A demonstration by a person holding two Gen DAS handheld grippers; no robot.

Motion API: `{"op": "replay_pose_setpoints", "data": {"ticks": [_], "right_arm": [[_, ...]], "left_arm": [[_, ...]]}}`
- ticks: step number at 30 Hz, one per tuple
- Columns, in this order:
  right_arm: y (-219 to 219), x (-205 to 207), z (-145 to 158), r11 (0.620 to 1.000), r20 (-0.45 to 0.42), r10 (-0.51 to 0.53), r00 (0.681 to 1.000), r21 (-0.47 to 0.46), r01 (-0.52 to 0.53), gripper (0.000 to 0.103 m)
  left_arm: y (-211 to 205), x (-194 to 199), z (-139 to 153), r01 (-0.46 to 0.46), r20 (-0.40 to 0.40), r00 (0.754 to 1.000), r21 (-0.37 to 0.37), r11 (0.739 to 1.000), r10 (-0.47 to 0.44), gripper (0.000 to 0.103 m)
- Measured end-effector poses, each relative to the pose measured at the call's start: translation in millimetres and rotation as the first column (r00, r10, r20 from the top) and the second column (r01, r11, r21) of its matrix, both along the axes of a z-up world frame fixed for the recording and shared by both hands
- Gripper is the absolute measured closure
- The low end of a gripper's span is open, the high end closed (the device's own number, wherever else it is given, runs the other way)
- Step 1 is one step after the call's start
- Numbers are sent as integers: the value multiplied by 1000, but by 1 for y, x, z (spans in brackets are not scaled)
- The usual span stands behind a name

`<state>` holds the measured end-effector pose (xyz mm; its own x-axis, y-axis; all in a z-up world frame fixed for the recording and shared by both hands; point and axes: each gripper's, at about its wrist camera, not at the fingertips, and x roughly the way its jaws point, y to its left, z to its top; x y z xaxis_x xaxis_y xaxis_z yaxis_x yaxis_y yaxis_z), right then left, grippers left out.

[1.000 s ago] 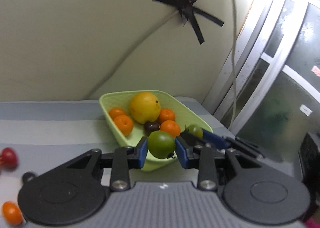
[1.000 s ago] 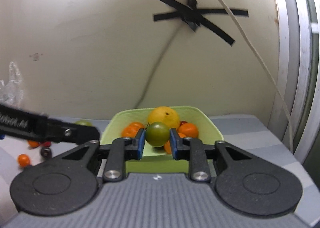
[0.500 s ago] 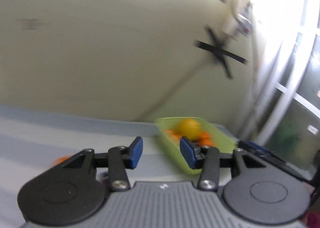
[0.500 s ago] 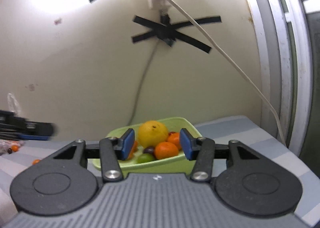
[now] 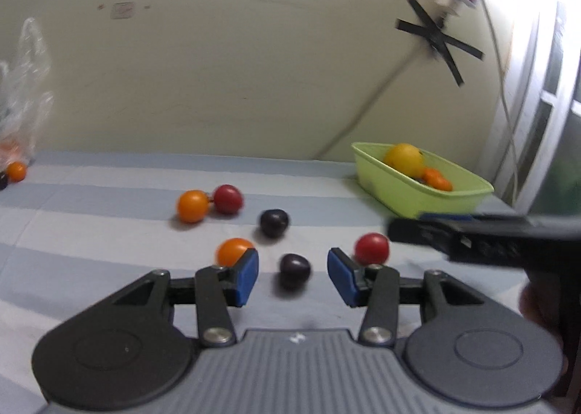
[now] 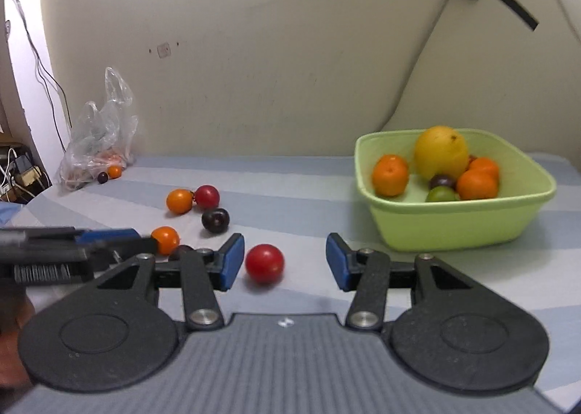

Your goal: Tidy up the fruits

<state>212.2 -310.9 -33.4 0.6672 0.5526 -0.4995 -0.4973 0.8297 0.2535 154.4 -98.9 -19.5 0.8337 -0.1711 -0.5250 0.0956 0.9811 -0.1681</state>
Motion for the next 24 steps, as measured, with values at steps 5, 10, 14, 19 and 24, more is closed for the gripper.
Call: {"op": "replay_pose_setpoints", "data": {"ticks": [5,10,14,19,24], "right_arm": [[13,13,-11,999,-43,-18,999,-30,16,52],[19,10,-15,999,-47,18,999,-45,-20,53],[24,1,-13,995,10,55,998,-88,-54,73],[26,-1,-13,993,40,45,998,-115,-40,74],[26,1,-15,993,29,50,998,-104,-47,72]], "left_arm": [[-3,5,-9,6,-25,1000,1,1000,-6,60],[-3,14,-13,-6,-80,997,-4,1000,5,57],[-7,15,-14,-3,-75,997,25,1000,5,65],[-7,14,-15,-3,-73,997,30,1000,5,78],[-7,13,-15,0,-73,997,33,999,2,77]]}}
